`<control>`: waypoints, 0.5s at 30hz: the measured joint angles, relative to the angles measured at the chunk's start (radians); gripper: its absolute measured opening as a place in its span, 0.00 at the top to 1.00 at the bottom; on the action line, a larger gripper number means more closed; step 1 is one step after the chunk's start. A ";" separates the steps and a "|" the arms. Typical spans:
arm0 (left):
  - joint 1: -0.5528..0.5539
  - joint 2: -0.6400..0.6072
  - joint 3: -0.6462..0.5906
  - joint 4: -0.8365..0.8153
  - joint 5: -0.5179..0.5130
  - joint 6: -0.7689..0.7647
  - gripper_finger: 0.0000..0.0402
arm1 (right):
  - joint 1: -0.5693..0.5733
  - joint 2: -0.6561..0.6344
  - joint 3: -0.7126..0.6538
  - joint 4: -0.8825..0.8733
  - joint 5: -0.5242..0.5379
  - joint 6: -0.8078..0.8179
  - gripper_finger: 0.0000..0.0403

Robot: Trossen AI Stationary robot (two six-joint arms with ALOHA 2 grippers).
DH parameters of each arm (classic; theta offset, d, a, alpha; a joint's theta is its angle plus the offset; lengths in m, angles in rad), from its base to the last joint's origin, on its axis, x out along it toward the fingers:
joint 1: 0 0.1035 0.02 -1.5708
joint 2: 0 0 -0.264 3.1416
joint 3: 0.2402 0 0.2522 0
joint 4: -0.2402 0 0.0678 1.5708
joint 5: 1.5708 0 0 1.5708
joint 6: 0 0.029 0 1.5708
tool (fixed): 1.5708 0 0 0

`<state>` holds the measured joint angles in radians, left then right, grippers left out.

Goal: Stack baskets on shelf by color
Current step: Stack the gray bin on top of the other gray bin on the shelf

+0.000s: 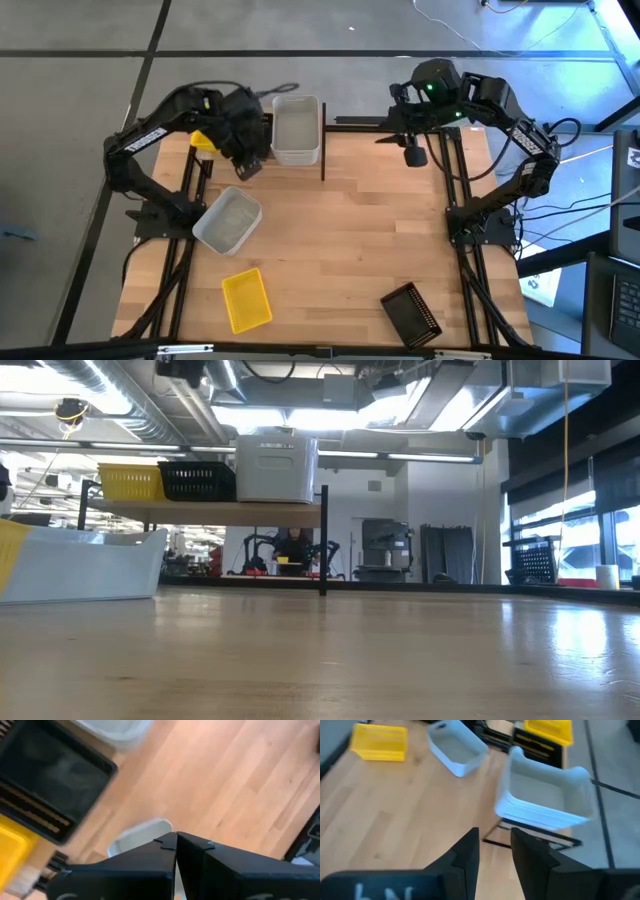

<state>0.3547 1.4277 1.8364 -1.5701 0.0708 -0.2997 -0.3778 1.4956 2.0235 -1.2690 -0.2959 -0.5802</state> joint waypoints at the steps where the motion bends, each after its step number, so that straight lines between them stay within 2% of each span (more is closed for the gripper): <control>1: -0.016 -0.013 -0.019 0.001 0.000 -0.012 1.00 | 0.000 0.000 0.000 0.000 -0.013 -0.002 0.72; 5: -0.080 -0.098 -0.114 -0.001 0.000 -0.058 1.00 | 0.030 0.000 0.000 -0.001 -0.018 -0.002 0.72; 9: -0.135 -0.196 -0.213 -0.002 0.000 -0.115 1.00 | 0.113 0.000 0.000 0.005 0.003 0.010 0.72; 15: -0.208 -0.359 -0.326 0.000 0.000 -0.171 1.00 | 0.276 0.025 0.001 0.059 0.218 0.165 0.72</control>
<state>0.1469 1.0691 1.5102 -1.5706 0.0707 -0.4708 -0.1019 1.5205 2.0243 -1.2104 -0.0780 -0.4150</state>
